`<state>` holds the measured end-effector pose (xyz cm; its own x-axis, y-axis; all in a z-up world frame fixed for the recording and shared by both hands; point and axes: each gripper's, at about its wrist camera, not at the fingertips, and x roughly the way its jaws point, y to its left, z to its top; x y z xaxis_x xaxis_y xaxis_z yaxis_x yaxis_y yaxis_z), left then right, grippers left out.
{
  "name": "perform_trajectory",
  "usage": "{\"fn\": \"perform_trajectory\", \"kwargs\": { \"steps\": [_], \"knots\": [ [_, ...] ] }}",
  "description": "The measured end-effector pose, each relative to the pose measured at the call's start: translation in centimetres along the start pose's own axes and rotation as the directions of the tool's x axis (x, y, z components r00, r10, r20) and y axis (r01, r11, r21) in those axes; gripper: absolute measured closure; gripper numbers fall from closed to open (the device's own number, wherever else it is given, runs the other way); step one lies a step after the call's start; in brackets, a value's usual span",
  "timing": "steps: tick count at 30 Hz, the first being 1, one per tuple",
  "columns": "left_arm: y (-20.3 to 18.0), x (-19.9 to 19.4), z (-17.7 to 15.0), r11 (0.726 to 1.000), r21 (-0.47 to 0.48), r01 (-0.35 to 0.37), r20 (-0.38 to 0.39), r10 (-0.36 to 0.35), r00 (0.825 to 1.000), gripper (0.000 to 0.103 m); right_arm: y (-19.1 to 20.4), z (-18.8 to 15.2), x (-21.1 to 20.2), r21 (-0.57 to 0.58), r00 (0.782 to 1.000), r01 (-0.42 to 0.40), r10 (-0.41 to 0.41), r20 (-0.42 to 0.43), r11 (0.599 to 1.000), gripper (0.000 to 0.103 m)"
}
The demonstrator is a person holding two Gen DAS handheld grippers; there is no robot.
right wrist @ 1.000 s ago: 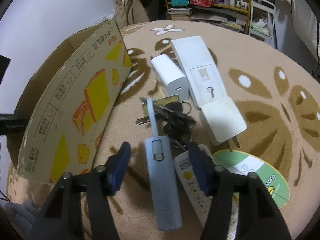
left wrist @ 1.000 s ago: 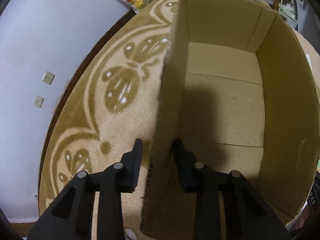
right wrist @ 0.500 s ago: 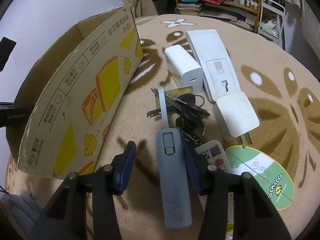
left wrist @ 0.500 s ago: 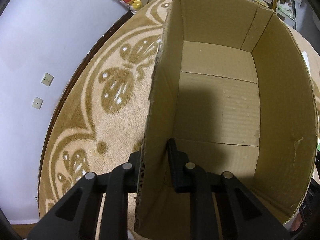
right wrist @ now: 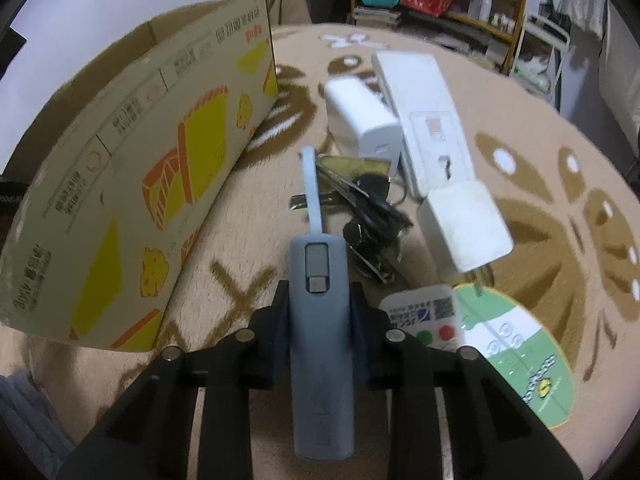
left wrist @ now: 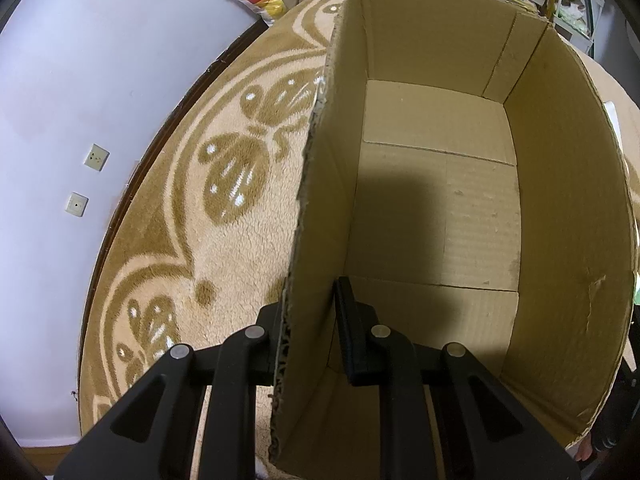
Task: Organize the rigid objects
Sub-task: 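Close the right tool on the light blue power bank, then lift the power bank with the right tool, lower it into the box, open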
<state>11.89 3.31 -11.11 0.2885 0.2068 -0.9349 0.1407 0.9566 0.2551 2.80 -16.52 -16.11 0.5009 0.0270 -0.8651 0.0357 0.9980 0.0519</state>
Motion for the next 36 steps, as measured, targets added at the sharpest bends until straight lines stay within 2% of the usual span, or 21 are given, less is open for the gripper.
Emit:
{"fn": "perform_trajectory", "kwargs": {
  "steps": [13,20,26,36],
  "knots": [
    [-0.2,0.1,0.0,1.000,0.001,-0.007,-0.007,0.007,1.000,0.086,0.0,1.4,-3.4,0.011,0.987,0.029,-0.031,0.160,1.000,0.074],
    [-0.2,0.3,0.0,1.000,0.002,-0.007,-0.010,0.007,1.000,0.085,0.4,2.1,-3.7,-0.009,0.985,0.050,-0.048,0.165,0.999,0.074],
    [-0.1,0.4,0.0,1.000,-0.002,-0.001,-0.013,0.001,1.000,0.085,0.8,3.1,-5.0,-0.026,0.978,0.058,-0.051,0.203,0.998,0.074],
    [-0.1,0.4,-0.1,1.000,0.003,-0.003,-0.013,0.003,1.000,0.085,3.2,8.2,-8.1,-0.063,0.951,0.045,-0.023,0.308,0.997,0.074]
  ]
}}
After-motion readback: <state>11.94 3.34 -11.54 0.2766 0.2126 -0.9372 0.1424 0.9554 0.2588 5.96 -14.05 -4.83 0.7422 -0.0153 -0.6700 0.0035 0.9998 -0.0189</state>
